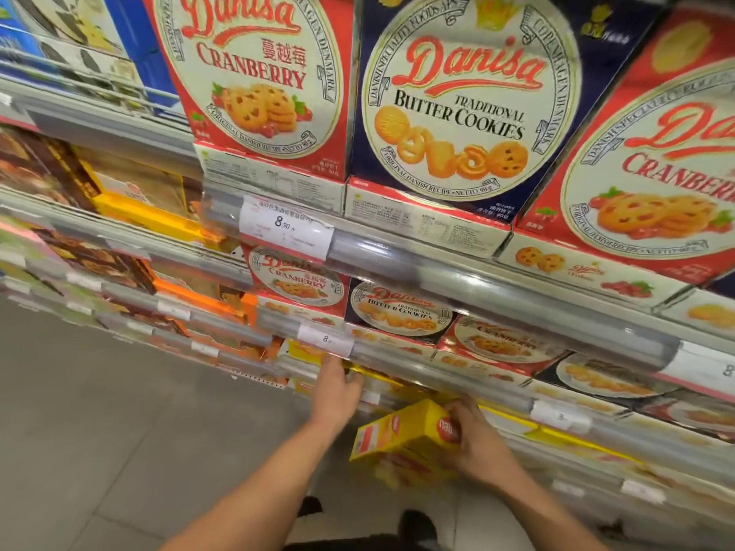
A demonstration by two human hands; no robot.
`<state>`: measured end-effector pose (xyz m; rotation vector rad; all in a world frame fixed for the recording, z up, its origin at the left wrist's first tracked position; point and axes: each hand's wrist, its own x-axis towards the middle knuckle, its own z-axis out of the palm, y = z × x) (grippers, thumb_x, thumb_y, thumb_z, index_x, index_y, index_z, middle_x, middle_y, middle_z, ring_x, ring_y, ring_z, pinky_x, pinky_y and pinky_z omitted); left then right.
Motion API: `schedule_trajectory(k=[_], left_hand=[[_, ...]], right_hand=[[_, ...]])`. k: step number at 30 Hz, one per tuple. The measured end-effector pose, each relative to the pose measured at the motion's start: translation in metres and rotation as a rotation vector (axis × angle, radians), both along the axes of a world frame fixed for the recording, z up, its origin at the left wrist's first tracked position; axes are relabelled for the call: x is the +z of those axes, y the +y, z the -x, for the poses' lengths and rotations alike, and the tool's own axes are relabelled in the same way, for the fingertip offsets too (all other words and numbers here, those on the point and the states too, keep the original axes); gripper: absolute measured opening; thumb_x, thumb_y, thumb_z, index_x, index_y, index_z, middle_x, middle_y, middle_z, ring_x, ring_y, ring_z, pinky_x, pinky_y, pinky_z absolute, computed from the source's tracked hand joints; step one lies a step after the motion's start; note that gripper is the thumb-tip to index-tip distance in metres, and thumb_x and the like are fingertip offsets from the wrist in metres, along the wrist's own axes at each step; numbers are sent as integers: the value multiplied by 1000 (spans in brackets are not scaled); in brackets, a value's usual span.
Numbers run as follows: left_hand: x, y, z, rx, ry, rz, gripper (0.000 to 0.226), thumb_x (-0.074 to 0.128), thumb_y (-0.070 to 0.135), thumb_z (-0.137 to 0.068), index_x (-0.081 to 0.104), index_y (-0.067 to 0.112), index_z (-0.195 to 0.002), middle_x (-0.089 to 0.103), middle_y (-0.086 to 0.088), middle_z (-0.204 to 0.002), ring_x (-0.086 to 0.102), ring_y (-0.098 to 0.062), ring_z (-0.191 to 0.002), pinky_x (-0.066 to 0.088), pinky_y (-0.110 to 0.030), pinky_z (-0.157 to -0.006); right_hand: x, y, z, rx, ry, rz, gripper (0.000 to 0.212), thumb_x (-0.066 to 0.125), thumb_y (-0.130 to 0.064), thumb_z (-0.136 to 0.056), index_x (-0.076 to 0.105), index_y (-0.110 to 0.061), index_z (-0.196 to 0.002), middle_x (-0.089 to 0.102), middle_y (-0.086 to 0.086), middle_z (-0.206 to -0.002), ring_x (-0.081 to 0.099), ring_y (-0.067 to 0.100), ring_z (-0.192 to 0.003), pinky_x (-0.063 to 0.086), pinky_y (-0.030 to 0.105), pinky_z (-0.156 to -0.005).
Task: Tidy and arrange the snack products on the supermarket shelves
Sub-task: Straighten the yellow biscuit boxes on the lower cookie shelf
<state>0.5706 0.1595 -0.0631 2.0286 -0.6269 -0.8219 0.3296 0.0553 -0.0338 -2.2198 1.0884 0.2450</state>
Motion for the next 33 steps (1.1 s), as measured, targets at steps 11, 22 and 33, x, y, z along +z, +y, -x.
schedule_trajectory(k=[11, 22, 33], left_hand=[[-5, 7, 9, -134, -72, 15, 46, 63, 13, -94, 49, 16, -137, 51, -5, -136, 55, -24, -125, 46, -40, -105], [-10, 2, 11, -125, -236, -56, 50, 62, 16, -89, 47, 7, -136, 51, -12, -130, 55, -33, -117, 47, -39, -89], [-6, -14, 15, -93, -242, -82, 42, 61, 20, -85, 58, 13, -126, 59, -11, -120, 61, -33, -106, 53, -41, -85]], right_hand=[[-4, 12, -1, -39, -70, 23, 81, 81, -60, -69, 47, -27, -134, 30, -19, -133, 53, 9, -115, 50, 29, -99], [-4, 4, 0, -42, -86, 37, 67, 86, -44, -71, 44, -35, -123, 50, -10, -123, 55, 10, -109, 49, 23, -88], [-2, -4, -9, -61, -44, -26, 78, 85, -41, -77, 40, -29, -139, 46, -9, -129, 52, 16, -119, 47, 29, -100]])
